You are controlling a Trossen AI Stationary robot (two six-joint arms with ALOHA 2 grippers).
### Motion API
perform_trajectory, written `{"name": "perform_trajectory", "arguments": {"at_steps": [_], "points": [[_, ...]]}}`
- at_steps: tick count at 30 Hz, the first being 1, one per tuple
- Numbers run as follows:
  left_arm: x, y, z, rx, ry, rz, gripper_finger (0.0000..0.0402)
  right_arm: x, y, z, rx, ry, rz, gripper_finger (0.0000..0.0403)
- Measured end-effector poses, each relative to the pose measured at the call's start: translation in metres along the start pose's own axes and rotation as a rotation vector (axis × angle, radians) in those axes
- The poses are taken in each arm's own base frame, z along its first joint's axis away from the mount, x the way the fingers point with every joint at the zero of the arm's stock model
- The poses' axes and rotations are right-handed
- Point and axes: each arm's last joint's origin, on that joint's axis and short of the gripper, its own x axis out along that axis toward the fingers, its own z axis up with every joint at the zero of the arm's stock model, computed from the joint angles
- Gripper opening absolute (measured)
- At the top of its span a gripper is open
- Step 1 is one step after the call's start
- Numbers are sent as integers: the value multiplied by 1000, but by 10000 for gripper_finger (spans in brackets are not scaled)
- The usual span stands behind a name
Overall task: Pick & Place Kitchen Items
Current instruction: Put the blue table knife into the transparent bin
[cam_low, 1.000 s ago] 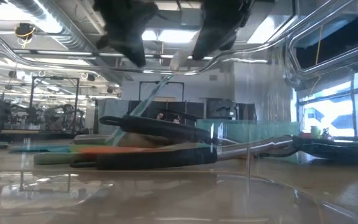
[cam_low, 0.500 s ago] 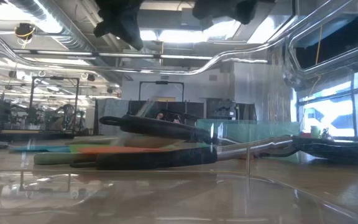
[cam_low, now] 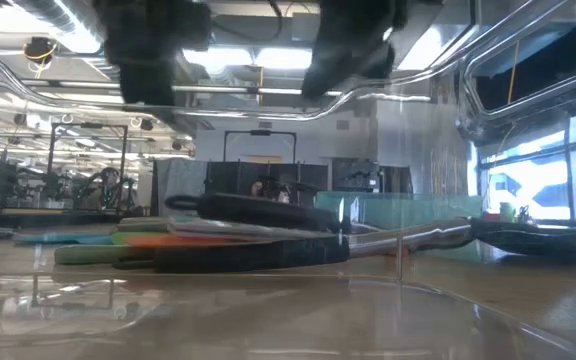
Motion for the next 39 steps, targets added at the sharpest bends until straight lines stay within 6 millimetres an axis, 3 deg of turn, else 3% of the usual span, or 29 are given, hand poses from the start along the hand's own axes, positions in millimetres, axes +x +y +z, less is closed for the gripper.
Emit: {"name": "perform_trajectory", "arguments": {"at_steps": [7,14,20,29,39], "points": [[21,0,-22,-61,17,-49,18,28,-1,-6,-87,66,-22,27],[22,-10,-24,-53,-36,-76,24,30,-7,-1,-146,40,-51,119],[21,-16,-23,-44,-68,-112,20,51,-26,4,-194,92,-51,179],[21,-22,-26,-49,-65,-136,20,59,-33,5,-334,137,10,180],[20,-24,-27,-50,-73,-142,20,60,-39,7,-418,131,-34,177]]}}
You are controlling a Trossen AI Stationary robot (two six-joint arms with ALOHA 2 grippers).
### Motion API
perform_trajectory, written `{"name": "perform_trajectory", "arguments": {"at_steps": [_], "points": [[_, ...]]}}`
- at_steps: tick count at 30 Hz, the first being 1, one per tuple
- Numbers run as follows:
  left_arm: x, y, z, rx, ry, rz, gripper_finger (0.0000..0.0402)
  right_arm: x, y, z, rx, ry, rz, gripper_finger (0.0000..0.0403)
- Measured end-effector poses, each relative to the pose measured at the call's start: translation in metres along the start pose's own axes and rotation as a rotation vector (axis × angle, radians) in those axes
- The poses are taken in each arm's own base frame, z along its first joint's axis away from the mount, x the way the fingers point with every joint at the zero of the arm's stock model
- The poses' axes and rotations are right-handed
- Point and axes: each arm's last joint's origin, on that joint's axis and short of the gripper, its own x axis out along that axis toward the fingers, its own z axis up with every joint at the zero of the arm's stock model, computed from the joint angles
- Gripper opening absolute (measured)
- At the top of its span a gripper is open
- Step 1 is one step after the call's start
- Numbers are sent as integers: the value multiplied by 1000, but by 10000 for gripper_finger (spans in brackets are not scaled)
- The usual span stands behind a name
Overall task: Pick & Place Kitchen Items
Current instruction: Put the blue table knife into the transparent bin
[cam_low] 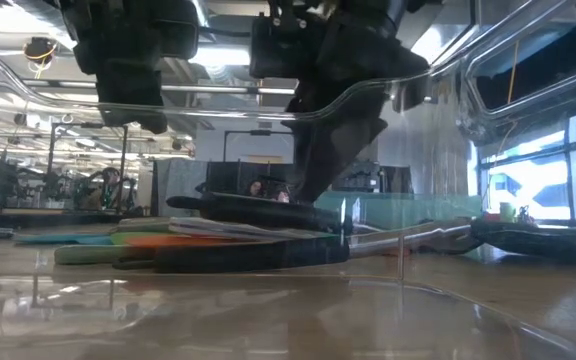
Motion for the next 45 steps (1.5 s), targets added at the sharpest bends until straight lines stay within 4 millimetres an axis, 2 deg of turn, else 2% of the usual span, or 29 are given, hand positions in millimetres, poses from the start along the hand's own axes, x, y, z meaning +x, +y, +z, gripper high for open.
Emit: {"name": "perform_trajectory", "arguments": {"at_steps": [7,15,33,38,45], "points": [[0,0,0,-1,0,1,20,9,-9,0,9,10,21,177],[0,0,0,-9,0,1,20,17,-7,-4,-37,52,99,177],[0,0,0,-17,-2,4,20,38,-7,-16,-35,54,74,174],[0,0,0,-19,-2,4,20,43,-6,-22,-34,44,52,141],[0,0,0,-19,-2,4,20,44,-6,-23,-34,46,48,46]]}}
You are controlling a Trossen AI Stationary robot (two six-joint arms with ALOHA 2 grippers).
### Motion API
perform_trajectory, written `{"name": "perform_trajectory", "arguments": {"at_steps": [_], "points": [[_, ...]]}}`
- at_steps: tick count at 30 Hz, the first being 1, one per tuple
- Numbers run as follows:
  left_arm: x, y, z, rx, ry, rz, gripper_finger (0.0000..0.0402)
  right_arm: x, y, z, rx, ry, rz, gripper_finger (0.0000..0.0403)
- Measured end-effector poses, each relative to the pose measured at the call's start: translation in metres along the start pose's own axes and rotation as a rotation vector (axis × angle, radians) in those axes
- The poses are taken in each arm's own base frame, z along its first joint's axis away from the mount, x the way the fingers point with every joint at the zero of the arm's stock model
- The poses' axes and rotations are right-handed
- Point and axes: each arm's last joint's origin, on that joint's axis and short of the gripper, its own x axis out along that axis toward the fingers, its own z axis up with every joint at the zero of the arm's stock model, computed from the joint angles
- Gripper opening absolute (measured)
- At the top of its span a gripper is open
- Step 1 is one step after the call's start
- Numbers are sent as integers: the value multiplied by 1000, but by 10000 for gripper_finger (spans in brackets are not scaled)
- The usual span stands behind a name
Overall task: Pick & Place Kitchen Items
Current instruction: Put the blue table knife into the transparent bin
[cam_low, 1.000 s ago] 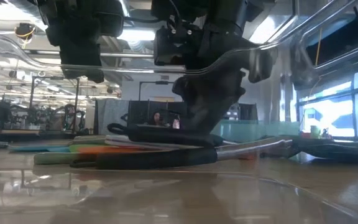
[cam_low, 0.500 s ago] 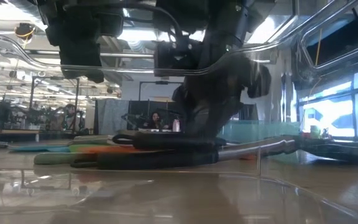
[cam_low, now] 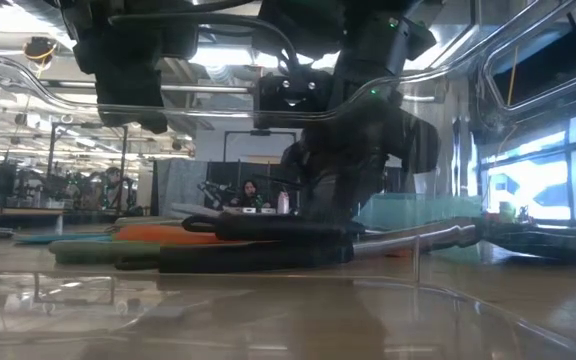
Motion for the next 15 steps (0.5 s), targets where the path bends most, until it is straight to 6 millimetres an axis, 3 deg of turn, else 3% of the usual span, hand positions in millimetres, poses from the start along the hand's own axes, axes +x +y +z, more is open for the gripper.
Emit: {"name": "perform_trajectory", "arguments": {"at_steps": [15], "points": [[0,0,0,2,0,1,20,-14,-7,13,81,28,-38,18]]}}
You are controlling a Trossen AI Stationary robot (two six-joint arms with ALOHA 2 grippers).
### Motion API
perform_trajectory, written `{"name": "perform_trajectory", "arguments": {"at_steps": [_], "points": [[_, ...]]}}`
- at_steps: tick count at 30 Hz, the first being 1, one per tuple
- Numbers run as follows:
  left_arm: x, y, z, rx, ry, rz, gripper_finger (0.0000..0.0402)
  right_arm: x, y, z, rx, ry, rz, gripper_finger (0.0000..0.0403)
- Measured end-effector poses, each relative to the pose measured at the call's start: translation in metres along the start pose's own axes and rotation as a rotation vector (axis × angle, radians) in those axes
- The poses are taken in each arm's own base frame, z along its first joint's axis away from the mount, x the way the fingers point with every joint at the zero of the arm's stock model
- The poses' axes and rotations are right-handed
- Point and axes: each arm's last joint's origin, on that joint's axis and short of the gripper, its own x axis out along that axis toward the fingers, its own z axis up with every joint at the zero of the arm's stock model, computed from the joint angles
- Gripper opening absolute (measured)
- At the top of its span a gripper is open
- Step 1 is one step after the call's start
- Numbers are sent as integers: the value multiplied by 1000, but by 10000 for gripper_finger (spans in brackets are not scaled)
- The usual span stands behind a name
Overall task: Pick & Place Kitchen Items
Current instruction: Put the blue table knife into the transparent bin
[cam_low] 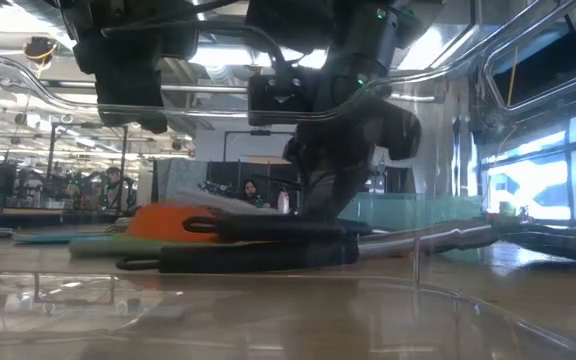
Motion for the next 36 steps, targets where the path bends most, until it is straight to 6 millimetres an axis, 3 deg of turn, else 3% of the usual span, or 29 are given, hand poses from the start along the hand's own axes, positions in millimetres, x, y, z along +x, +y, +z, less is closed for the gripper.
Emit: {"name": "perform_trajectory", "arguments": {"at_steps": [22,29,36], "points": [[1,1,-2,14,21,-13,20,-18,-2,11,5,16,3,18],[22,23,-29,-29,141,-150,3,-19,-10,11,23,14,-1,18],[34,32,-41,-113,41,-280,2,-20,-13,12,36,8,0,18]]}}
